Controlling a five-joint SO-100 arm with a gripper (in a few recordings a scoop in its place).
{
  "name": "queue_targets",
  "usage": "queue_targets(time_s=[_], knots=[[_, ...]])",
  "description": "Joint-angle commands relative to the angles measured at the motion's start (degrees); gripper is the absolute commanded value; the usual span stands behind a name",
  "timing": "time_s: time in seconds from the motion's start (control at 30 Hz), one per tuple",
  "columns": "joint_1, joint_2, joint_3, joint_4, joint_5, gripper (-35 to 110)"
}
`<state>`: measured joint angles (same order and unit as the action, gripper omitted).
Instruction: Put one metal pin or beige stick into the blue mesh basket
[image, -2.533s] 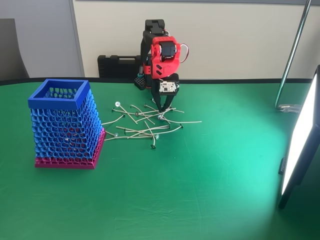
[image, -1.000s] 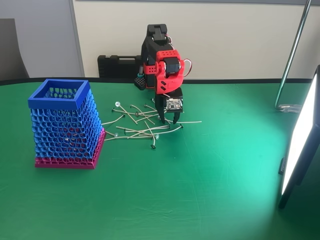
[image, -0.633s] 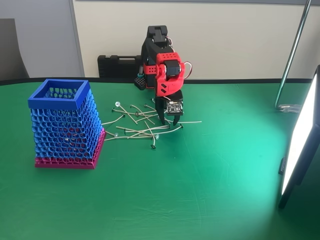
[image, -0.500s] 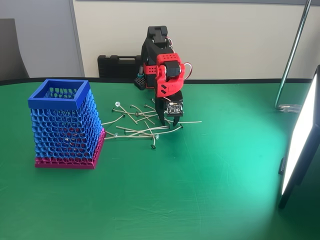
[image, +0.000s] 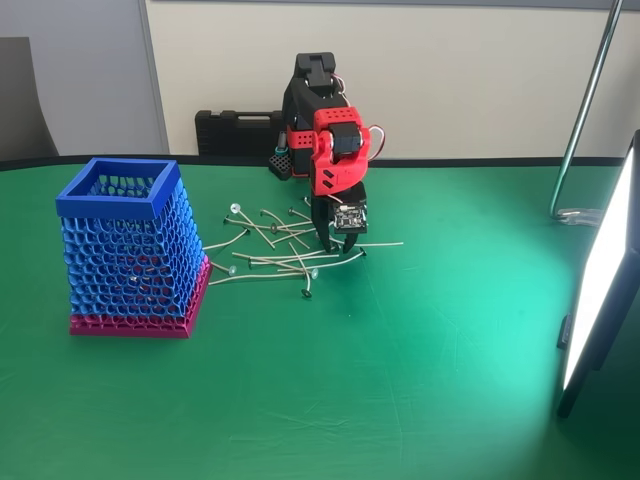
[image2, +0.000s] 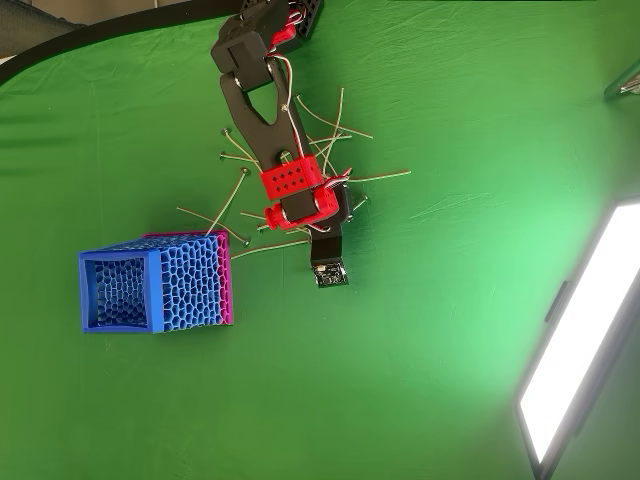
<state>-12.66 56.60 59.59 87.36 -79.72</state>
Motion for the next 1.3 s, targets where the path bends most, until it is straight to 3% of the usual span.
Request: queue_targets(time_s=[0.0,0.43,1.27], knots=[[-0.4,0.5,-2.2,-0.4,0.5,18],[-2.6,1.1,-4.2,-0.4,-3.3,16],[-3.6,11.0,7.0,-0.4,-8.7,17]])
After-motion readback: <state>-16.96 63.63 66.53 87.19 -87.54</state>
